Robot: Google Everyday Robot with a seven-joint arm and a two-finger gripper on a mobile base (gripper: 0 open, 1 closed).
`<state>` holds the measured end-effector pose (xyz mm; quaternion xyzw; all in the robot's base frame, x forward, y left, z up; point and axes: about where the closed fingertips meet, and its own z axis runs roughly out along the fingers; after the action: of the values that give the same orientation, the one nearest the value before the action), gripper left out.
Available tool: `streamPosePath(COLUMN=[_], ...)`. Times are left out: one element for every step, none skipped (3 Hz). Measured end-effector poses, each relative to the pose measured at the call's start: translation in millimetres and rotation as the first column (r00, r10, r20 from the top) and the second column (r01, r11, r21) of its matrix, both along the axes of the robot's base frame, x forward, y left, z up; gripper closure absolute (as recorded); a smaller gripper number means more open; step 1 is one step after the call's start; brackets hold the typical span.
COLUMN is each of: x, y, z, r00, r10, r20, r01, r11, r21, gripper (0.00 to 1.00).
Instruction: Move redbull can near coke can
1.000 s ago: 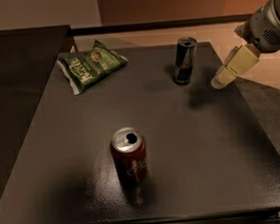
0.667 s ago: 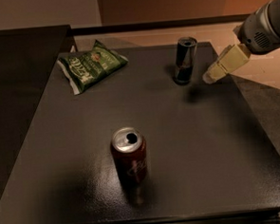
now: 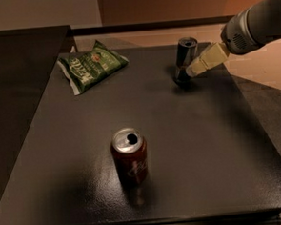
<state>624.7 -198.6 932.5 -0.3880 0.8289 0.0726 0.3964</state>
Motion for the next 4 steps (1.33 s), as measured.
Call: streamPosePath(x=[14.3, 26.4, 34.4, 38.6], y=[14.7, 24.2, 31.2, 33.7], z=[-6.2, -10.4, -11.3, -10.4], r00=[0.9999, 0.9999, 0.9997, 0.9996], r10=[0.006, 0.010, 0.018, 0.026], r20=[0.010, 0.014, 0.013, 0.009], r01=[-0.006, -0.011, -0.019, -0.027], r11=[1.000, 0.999, 0.999, 0.997], r21=[0.024, 0.034, 0.049, 0.068], gripper=[0.00, 0.00, 0.18, 0.41])
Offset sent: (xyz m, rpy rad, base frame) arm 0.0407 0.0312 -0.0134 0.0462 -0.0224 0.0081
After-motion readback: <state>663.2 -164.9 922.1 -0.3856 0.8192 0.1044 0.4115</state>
